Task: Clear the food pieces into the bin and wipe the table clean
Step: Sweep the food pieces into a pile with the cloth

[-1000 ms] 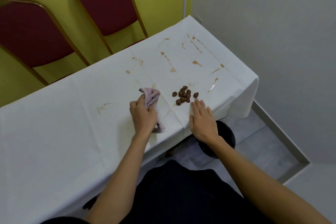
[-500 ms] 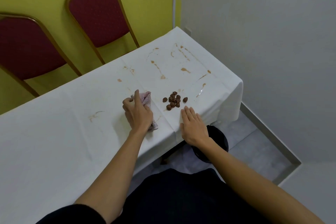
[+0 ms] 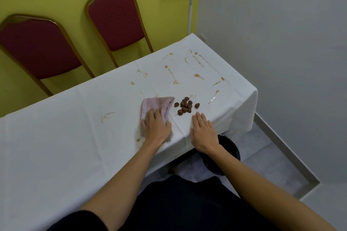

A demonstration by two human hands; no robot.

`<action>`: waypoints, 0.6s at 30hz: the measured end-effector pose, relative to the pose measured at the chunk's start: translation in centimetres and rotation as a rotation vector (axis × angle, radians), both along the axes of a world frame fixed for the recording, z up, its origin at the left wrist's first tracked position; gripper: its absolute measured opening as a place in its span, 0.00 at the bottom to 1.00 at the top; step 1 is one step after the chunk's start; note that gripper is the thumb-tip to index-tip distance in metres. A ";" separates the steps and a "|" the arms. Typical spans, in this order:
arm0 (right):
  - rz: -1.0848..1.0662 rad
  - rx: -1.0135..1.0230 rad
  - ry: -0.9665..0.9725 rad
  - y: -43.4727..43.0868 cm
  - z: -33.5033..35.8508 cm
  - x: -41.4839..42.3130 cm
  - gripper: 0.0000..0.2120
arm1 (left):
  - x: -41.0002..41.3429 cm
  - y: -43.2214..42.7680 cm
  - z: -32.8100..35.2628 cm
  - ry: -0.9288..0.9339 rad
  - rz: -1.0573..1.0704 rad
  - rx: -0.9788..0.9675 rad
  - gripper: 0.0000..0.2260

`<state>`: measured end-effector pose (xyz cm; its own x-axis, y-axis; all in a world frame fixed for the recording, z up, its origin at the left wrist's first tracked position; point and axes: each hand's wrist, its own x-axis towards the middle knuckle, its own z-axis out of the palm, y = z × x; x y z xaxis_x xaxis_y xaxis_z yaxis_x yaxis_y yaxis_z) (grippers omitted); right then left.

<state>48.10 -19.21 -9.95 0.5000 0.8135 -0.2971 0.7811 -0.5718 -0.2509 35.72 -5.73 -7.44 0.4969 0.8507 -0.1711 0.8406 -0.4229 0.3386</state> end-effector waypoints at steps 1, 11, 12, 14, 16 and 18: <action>0.004 -0.004 0.000 0.0 0.1 0.1 0.28 | 0.2 -0.1 -0.2 0.013 -0.005 -0.003 0.23; 0.005 -0.018 0.014 0.2 0.4 0.1 0.28 | 1.1 2.1 2.1 0.020 -0.053 0.178 0.31; 0.002 -0.016 0.013 0.1 0.4 0.1 0.28 | 0.9 2.1 1.8 0.045 -0.093 0.199 0.32; 0.000 -0.015 0.009 0.2 0.3 0.1 0.29 | 0.3 1.5 1.1 0.125 -0.187 0.210 0.31; 0.001 -0.015 0.006 0.1 0.3 0.0 0.29 | -0.2 0.5 0.3 0.191 -0.244 0.157 0.31; -0.001 -0.012 0.009 0.2 0.3 0.1 0.29 | -0.5 -0.3 -0.2 0.221 -0.242 0.094 0.33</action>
